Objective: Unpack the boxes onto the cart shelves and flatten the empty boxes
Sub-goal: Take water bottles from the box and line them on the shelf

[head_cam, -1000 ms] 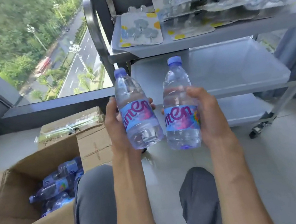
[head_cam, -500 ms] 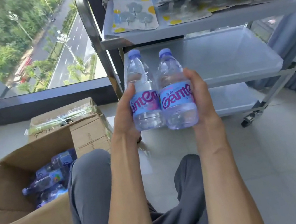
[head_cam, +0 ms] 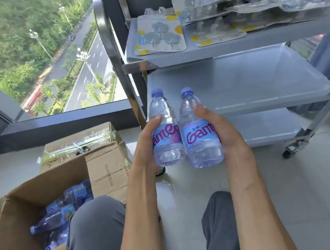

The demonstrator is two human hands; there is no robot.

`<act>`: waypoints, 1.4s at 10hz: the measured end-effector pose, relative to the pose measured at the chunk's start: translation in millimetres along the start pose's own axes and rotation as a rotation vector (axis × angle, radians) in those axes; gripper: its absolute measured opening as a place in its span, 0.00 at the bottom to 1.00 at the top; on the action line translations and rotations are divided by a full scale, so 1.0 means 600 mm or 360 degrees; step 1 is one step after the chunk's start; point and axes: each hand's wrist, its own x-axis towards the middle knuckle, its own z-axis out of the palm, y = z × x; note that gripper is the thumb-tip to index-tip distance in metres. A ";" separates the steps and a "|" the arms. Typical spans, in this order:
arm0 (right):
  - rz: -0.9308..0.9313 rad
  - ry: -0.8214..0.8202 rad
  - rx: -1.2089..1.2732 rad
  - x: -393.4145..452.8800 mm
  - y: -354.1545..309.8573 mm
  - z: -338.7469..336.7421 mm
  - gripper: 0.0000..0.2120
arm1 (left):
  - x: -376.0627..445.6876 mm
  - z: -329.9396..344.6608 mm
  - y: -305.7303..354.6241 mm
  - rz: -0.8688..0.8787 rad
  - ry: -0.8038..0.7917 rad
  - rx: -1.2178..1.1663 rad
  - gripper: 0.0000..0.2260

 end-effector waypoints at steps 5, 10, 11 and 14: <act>-0.0528 0.0541 -0.0724 0.284 -0.053 -0.056 0.19 | 0.256 -0.010 0.056 0.0256 0.0758 0.0774 0.20; -0.1285 0.0454 -0.1106 0.437 -0.027 -0.047 0.35 | 0.403 -0.059 0.058 0.0670 0.0623 0.0751 0.27; -0.1196 0.0484 -0.1107 0.434 -0.011 -0.053 0.33 | 0.401 -0.056 0.052 0.0620 0.0569 0.0972 0.35; -0.1167 0.0857 -0.1135 0.442 0.003 -0.028 0.29 | 0.397 -0.048 0.041 0.0666 0.0680 0.1165 0.30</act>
